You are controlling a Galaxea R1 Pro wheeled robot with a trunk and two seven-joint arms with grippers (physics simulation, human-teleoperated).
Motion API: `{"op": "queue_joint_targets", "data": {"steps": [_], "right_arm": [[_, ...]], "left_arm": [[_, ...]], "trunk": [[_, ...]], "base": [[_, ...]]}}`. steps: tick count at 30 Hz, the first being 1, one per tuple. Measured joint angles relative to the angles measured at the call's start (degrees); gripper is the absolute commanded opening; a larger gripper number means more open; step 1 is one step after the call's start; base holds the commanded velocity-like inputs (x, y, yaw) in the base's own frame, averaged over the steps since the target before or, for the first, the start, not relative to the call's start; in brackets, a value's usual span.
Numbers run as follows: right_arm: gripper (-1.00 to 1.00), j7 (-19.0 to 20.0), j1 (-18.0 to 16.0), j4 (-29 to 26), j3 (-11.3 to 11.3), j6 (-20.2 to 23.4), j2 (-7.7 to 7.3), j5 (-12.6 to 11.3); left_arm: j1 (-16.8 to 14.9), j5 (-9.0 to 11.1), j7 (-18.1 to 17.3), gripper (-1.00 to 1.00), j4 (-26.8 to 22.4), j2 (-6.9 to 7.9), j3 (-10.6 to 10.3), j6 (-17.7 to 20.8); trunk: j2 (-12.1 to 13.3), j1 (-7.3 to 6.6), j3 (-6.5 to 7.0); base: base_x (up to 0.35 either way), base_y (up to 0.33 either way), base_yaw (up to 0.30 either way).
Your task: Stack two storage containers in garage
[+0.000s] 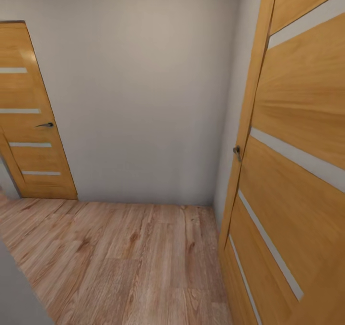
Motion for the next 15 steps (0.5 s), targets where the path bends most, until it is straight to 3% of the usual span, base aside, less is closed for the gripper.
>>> {"op": "queue_joint_targets", "data": {"steps": [15], "right_arm": [[1.00,0.0,0.0,0.0,0.1,-0.4,-0.11,0.0]], "left_arm": [[0.0,-0.1,0.0,1.00,0.0,-0.09,0.0,0.0]], "trunk": [[0.0,0.00,0.00]], "base": [[0.006,0.000,0.018]]}}
